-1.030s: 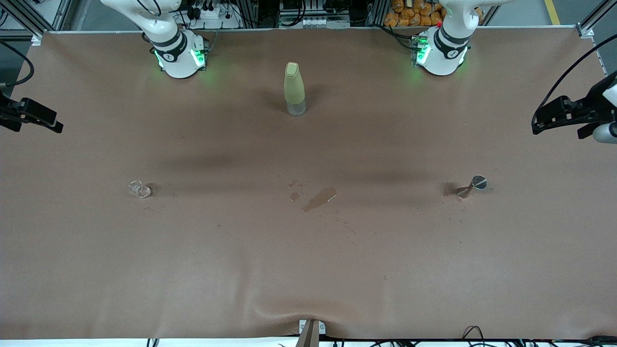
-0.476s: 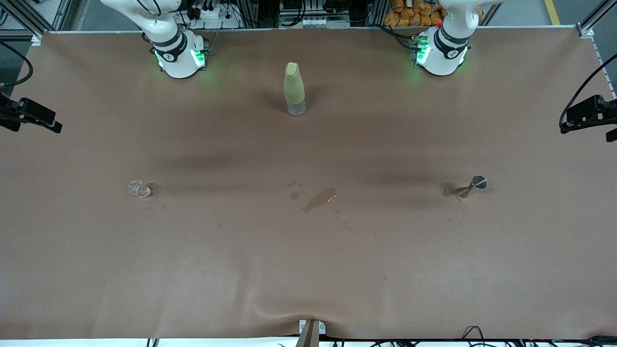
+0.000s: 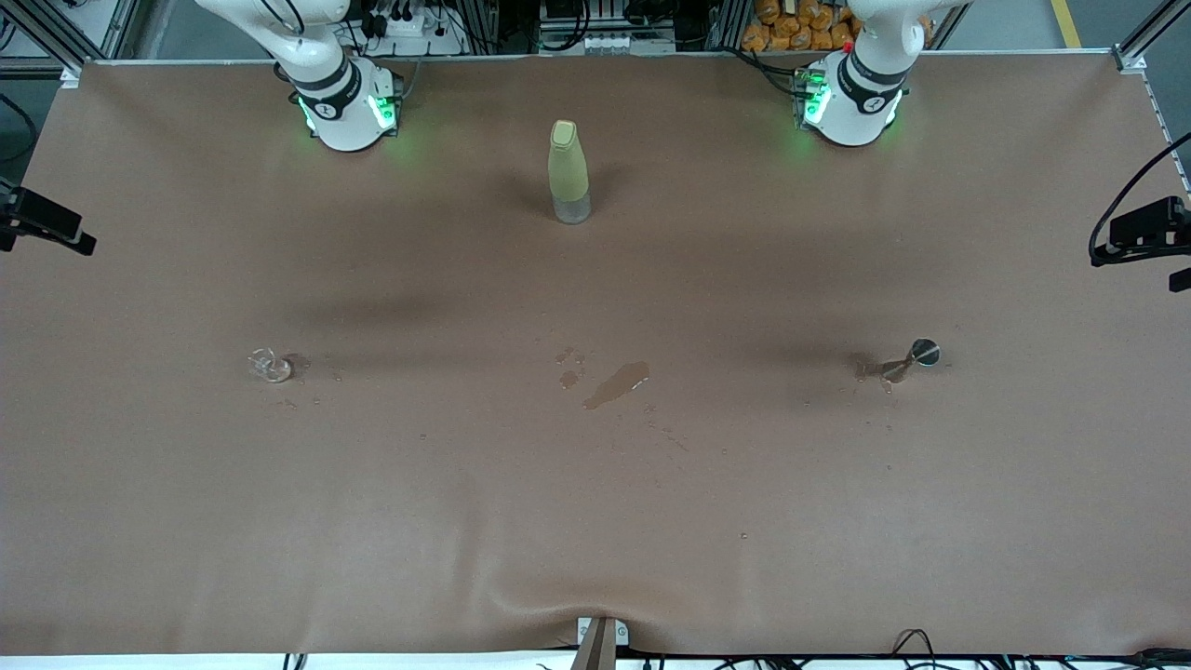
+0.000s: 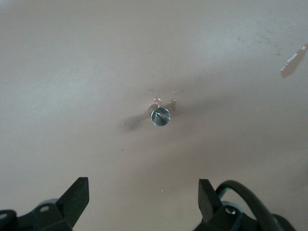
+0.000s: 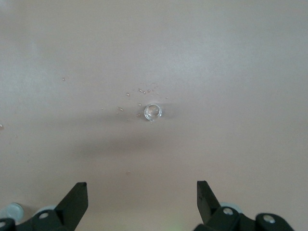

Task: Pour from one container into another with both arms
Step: 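Lower the left gripper toward the steel jigger while the right gripper reaches the beaker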

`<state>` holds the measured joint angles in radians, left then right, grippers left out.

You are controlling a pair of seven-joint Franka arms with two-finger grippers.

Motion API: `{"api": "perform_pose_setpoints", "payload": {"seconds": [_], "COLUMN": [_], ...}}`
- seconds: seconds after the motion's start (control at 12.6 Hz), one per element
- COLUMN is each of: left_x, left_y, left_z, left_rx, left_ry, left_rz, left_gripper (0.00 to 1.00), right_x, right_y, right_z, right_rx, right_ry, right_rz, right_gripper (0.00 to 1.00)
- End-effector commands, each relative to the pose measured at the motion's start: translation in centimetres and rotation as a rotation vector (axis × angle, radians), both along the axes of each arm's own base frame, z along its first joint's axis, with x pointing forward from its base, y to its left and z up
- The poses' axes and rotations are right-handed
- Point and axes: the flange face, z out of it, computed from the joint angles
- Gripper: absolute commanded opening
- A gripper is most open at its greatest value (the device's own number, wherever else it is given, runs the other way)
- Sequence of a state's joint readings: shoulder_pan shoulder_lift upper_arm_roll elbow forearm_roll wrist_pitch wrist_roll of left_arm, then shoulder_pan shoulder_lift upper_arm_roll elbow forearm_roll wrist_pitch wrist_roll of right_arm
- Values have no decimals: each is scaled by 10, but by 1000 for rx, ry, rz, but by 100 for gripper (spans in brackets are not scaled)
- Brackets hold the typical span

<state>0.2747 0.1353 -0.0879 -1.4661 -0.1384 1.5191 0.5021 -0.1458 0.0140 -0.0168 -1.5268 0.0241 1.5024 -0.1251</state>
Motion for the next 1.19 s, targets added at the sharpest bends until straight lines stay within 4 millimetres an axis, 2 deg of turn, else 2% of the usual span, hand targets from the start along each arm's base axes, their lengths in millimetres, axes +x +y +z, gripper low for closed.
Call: {"api": "perform_pose_setpoints", "payload": {"seconds": [0.0,0.4,0.71,0.87,1.03,1.11], "left_x": [9,33,37,37,42,42], "left_y": [23,81,125,135,137,147], "left_z": [-23,-94,-147,-161,-191,-215], "left_rx": [-75,-165,-315,-376,-443,-513], "left_ry": [6,-21,-85,-118,-178,-236], "left_rz": [-71,-138,-202,-218,-381,-430], "left_gripper": [100,100,100,100,100,100], "right_x": [-7,-19,-23,-24,-23,-23], "right_y": [-32,-80,-112,-132,-144,-149], "right_z": [3,-1,-13,-22,-25,-27], "right_rx": [-4,-12,24,42,30,27], "right_ry": [-2,7,13,11,-7,-13], "right_rz": [115,559,968,1163,1334,1407], "right_gripper": [100,100,100,100,100,100]}}
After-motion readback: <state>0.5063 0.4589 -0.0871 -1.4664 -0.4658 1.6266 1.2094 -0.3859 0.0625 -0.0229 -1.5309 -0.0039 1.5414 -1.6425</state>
